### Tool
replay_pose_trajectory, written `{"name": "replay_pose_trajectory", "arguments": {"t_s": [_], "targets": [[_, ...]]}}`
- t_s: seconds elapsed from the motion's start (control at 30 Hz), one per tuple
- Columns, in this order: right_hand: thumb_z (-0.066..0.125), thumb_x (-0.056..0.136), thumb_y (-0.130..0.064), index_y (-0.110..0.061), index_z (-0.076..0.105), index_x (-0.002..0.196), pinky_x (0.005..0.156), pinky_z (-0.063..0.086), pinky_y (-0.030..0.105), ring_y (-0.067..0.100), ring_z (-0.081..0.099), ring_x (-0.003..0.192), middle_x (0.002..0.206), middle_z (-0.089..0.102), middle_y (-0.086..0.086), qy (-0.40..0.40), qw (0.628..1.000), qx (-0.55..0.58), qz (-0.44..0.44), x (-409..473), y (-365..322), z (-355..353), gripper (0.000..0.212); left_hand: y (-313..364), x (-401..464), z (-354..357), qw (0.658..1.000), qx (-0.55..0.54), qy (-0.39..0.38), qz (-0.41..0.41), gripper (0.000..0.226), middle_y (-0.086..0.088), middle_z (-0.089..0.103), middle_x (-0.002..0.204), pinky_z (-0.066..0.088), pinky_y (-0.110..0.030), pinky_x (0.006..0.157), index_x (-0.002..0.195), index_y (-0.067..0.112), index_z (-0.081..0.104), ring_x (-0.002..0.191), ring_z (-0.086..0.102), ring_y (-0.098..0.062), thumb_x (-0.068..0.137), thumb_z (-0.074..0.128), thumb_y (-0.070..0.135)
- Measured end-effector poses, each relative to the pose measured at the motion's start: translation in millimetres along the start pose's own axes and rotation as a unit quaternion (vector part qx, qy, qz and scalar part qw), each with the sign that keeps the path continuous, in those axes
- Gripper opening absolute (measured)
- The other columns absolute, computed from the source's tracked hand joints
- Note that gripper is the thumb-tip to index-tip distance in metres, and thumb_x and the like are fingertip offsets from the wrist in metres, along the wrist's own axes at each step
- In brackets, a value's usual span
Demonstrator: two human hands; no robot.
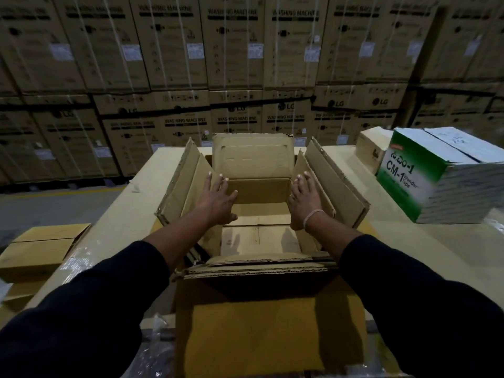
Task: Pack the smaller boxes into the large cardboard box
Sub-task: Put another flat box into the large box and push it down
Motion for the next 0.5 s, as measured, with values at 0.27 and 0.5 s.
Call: {"name": "replay_pose_trajectory", "arguments": {"t_s": [0.27,0.5], "targets": [[0.038,0.099,-0.062,-0.018,0.026,0.165,0.125,-0.007,0.063,0.043,-0.005,0.159,0.172,0.005,0.022,-0.017,0.999,0.040,0.001,-12.9,-6.6,0.2,0.080,9.1,-18.5,-19.9,0.999,-0.027,0.023,0.030,0.085,-0.018,-0.001,0.171,-0.008,-0.067,0.122,0.165,0.030,0.010,0.157,-0.009,-0.041,0.097,0.038,0.073],[0.044,0.105,-0.053,-0.025,0.026,0.165,0.124,-0.006,0.066,0.038,-0.008,0.159,0.174,-0.002,0.012,-0.184,0.979,0.074,0.042,-28.9,21.4,69.9,0.069,-37.6,-56.3,40.2,0.991,0.038,-0.123,-0.032,0.083,-0.015,0.012,0.171,-0.006,-0.074,0.118,0.161,0.033,0.031,0.157,0.000,-0.043,0.092,0.041,0.078]]}}
Point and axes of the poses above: each hand's wrist, its own x-axis towards the middle knuckle, its own z-axis out of the palm, y = z × x, the point moved 10 cm from there along x, towards the middle knuckle
